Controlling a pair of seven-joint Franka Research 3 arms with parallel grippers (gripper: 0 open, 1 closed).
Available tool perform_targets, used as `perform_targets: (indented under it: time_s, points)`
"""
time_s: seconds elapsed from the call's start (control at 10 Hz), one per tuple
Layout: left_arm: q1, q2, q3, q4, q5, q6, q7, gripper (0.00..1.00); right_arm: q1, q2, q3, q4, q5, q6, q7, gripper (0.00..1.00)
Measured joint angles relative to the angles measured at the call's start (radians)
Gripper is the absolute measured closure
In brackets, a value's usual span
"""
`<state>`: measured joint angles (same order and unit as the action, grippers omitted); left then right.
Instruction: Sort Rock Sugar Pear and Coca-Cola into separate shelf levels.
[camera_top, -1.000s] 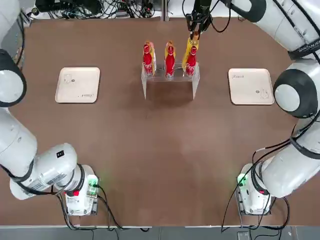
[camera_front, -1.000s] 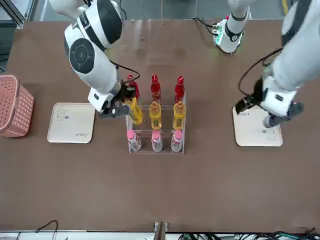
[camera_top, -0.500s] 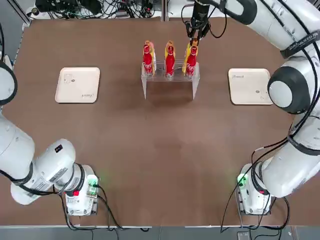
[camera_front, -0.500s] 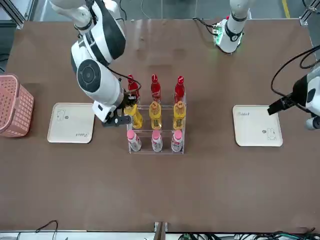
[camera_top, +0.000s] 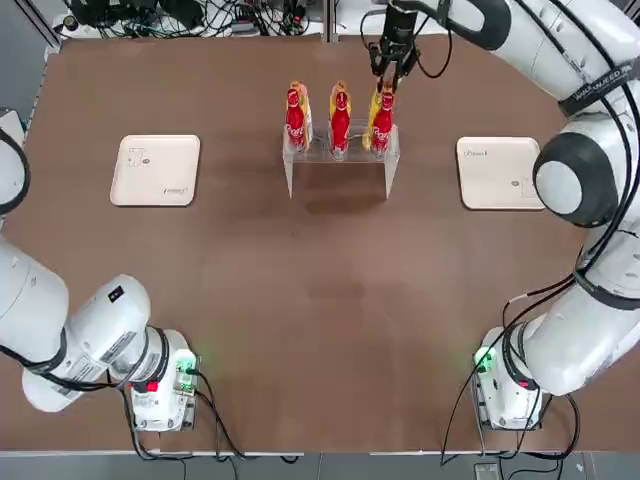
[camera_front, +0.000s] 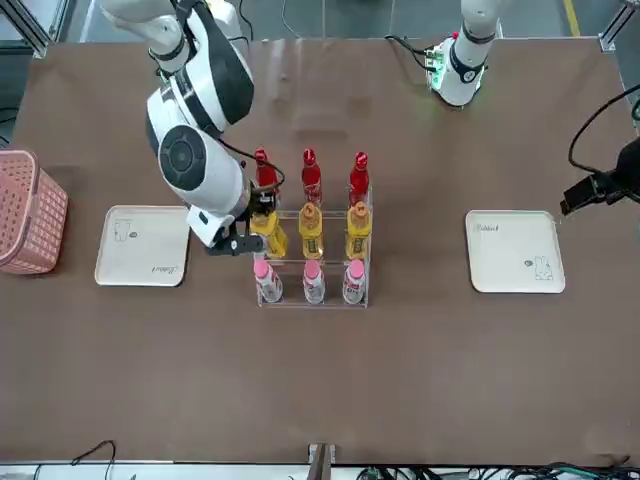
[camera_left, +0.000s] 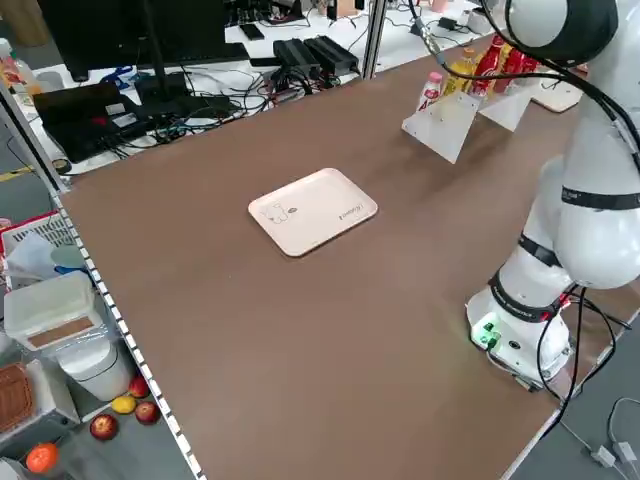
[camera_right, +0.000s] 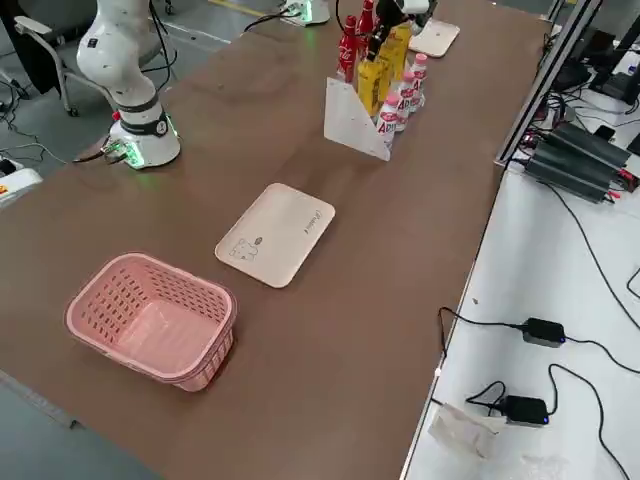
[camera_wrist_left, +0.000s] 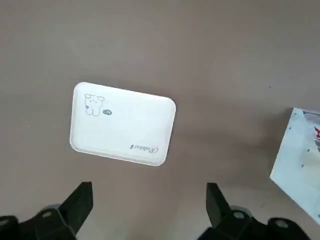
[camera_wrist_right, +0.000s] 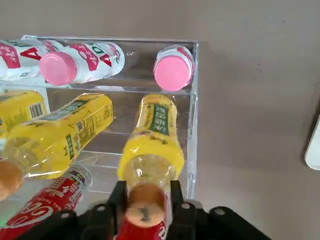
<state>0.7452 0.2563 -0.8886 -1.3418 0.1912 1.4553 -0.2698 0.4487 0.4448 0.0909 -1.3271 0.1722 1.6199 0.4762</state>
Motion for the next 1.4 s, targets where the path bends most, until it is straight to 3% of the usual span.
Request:
perform_targets:
  time_s: [0.1,0.2,0.5,0.7,0.9,1.2,1.4]
  points:
    - [-0.02,-0.002,0.028,-0.001,-0.001,0.0,0.003,0.0,0.0,0.0,0.0,0.001,0.0,0.0,0.004,0.46]
    - [-0.093,-0.008,0.118,-0.001,-0.014,0.0,0.005,0.0,0.0,0.0,0.0,0.001,0.0,0.0,0.007,0.45]
    - [-0.383,-0.066,0.494,-0.001,-0.176,0.0,0.078,0.0,-0.002,-0.005,-0.001,0.01,0.0,0.0,0.016,0.04]
    - [-0.534,-0.132,0.721,-0.031,-0.227,0.003,0.173,0.0,-0.028,-0.028,-0.01,0.017,0.013,0.004,0.024,0.0]
    - [-0.575,-0.181,0.768,-0.08,-0.229,0.034,0.192,0.0,-0.121,-0.064,-0.016,0.025,0.031,0.005,-0.063,0.0]
    - [-0.615,-0.189,0.767,-0.103,-0.228,0.076,0.192,0.0,-0.32,-0.084,-0.023,0.025,0.035,0.036,-0.414,0.0]
    - [-0.631,-0.19,0.748,-0.102,-0.229,0.077,0.19,0.0,-0.414,-0.088,-0.023,0.025,0.002,0.049,-0.554,0.0]
